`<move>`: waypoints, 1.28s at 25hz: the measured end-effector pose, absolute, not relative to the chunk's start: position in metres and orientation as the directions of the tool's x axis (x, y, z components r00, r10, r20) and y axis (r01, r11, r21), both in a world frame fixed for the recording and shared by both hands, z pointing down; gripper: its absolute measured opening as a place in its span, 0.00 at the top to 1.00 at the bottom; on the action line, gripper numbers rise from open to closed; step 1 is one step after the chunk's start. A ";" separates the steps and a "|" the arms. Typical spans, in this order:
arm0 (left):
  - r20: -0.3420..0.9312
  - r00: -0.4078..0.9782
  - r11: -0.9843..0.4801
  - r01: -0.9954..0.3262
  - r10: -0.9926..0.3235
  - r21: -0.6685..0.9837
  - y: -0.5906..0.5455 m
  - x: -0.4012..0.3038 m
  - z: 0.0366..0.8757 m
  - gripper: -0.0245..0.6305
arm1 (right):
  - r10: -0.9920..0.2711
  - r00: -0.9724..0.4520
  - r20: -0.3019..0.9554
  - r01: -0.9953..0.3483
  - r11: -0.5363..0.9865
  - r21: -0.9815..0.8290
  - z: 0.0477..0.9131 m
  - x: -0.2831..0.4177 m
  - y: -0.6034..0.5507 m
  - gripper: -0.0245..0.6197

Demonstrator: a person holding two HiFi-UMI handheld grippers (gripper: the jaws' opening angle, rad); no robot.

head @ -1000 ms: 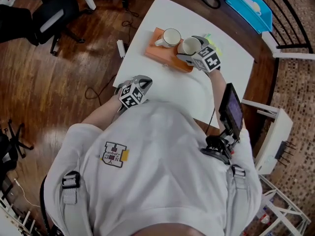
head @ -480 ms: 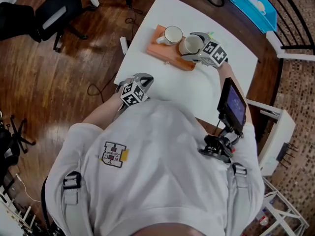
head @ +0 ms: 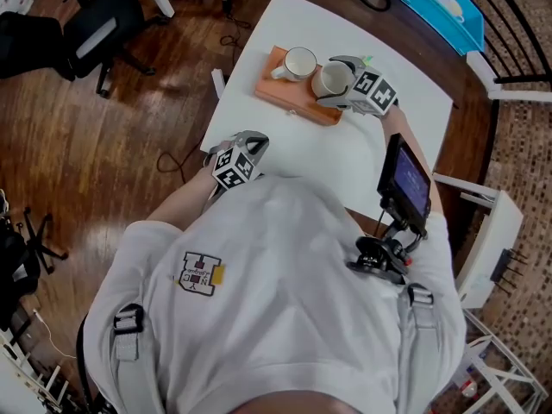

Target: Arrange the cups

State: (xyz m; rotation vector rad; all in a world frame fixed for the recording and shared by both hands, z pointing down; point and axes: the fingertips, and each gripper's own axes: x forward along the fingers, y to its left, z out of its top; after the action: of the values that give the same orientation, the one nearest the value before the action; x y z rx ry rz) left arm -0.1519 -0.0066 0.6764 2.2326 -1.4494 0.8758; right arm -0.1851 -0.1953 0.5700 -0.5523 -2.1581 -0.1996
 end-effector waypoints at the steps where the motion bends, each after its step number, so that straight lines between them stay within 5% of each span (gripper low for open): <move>1: 0.657 0.289 -0.424 -0.904 -0.697 -0.051 -0.007 -0.152 0.676 0.96 | 0.316 -0.518 0.795 0.456 0.888 -0.056 0.570 -0.185 -0.195 0.19; 15: 0.661 0.290 -0.433 -0.900 -0.692 -0.059 -0.005 -0.151 0.675 0.96 | 0.317 -0.549 0.773 0.364 0.924 -0.121 0.561 -0.177 -0.207 0.07; 32: 0.677 0.292 -0.464 -0.882 -0.675 -0.082 -0.003 -0.149 0.680 0.96 | -0.111 -0.843 0.526 -0.132 0.991 -0.003 0.516 -0.116 -0.223 0.17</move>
State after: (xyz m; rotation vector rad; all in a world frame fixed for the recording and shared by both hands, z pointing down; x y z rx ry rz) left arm -0.1493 -0.0026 0.6803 2.2581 -1.4143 0.9508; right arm -0.1161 -0.2227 0.5158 0.1703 -2.5834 0.0524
